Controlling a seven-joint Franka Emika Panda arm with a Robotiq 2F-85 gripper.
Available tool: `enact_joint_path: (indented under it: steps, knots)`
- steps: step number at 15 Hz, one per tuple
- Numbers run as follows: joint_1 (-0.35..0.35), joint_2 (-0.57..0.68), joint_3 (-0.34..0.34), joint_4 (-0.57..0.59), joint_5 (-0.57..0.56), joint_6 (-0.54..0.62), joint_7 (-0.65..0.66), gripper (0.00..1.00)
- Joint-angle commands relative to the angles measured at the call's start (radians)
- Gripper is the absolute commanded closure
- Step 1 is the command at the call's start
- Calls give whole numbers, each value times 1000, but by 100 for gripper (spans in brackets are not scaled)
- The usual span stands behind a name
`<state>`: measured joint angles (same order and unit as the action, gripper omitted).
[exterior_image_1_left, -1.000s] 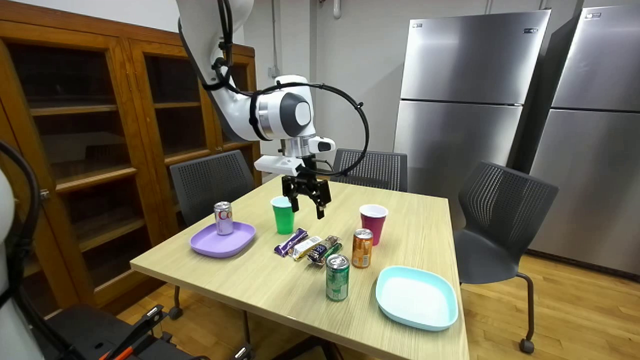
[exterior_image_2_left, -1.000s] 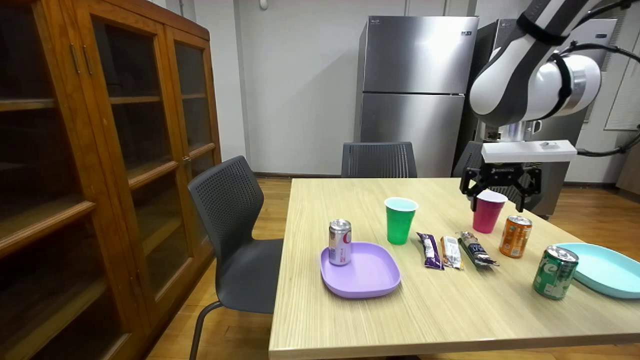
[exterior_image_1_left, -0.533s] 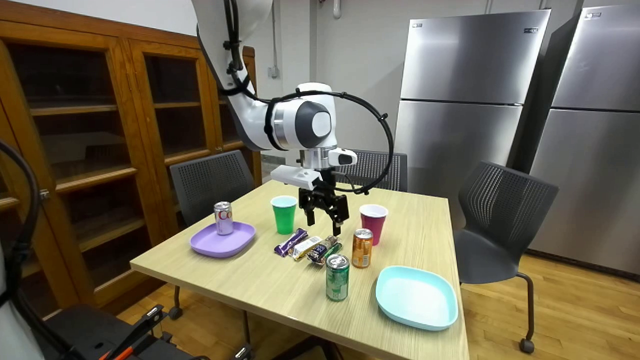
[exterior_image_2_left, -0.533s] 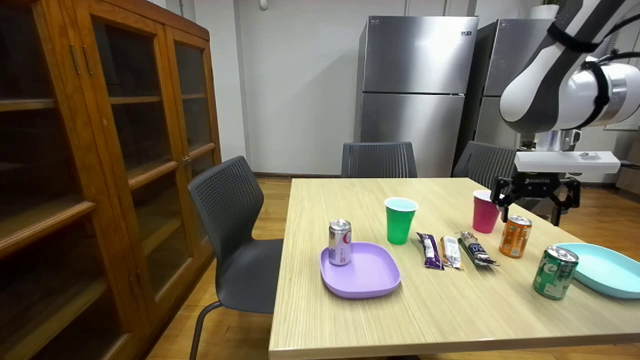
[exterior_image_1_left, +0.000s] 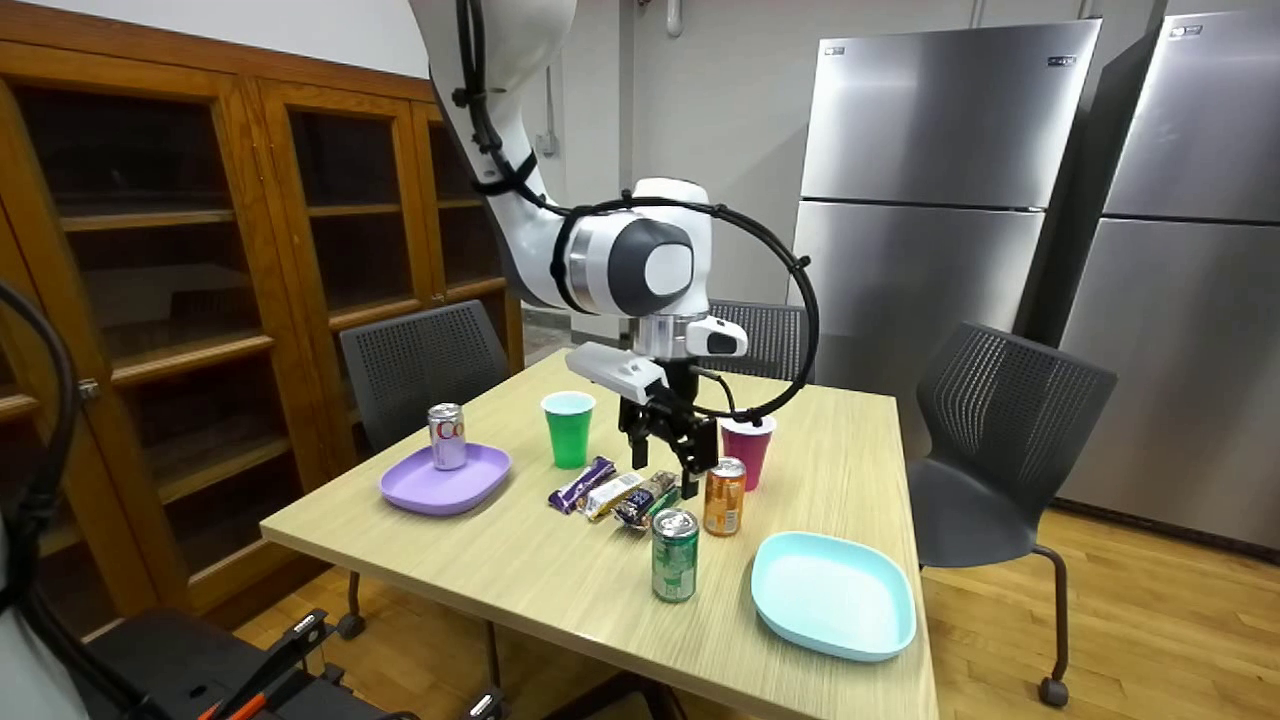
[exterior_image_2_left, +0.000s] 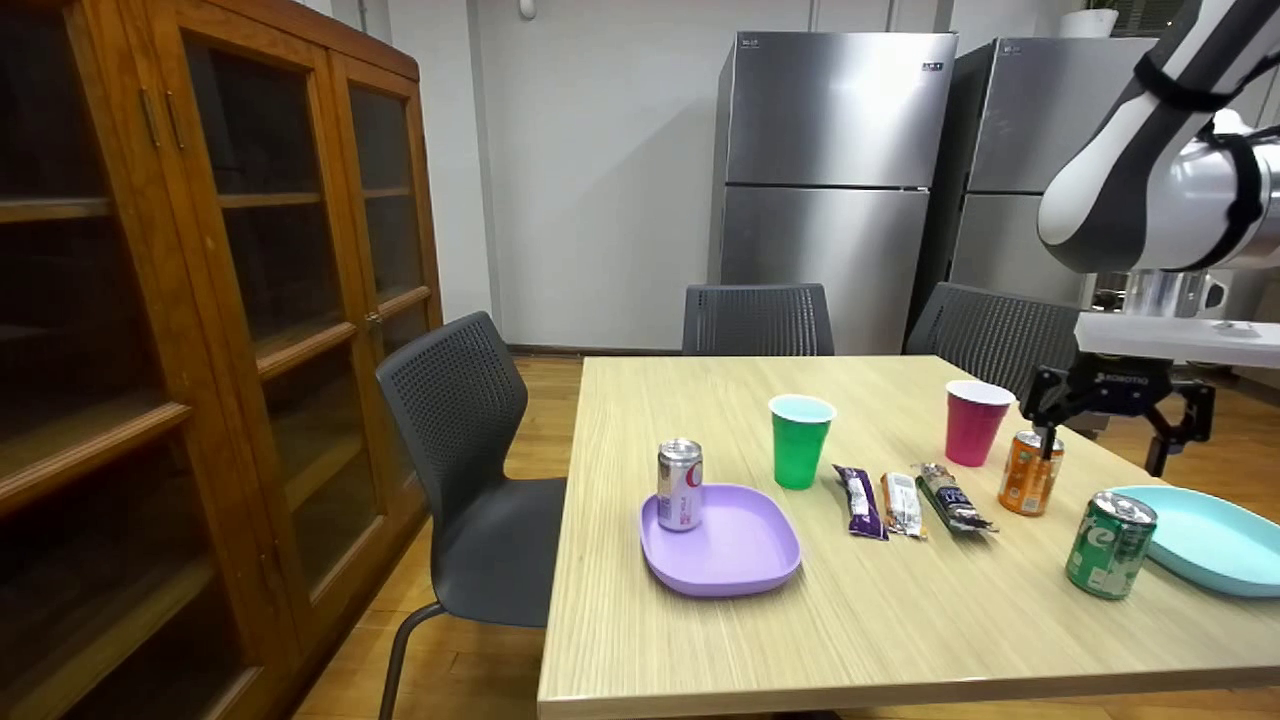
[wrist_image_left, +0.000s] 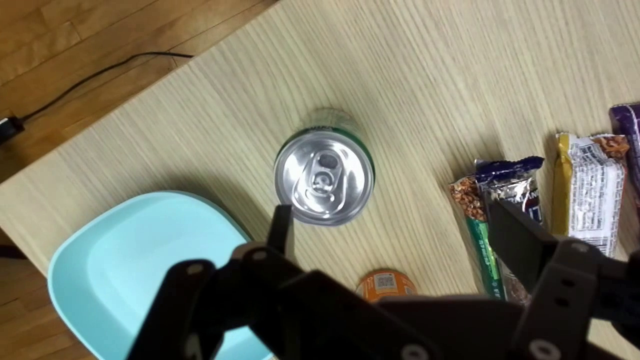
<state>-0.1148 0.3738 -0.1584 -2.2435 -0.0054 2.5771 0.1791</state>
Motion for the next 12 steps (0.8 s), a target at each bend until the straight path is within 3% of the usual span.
enact_joint_path:
  steps: [1,12]
  knots:
    - [-28,8,8,-3,40,3,-44,0]
    - [-45,99,1,29,48,-18,-35,0]
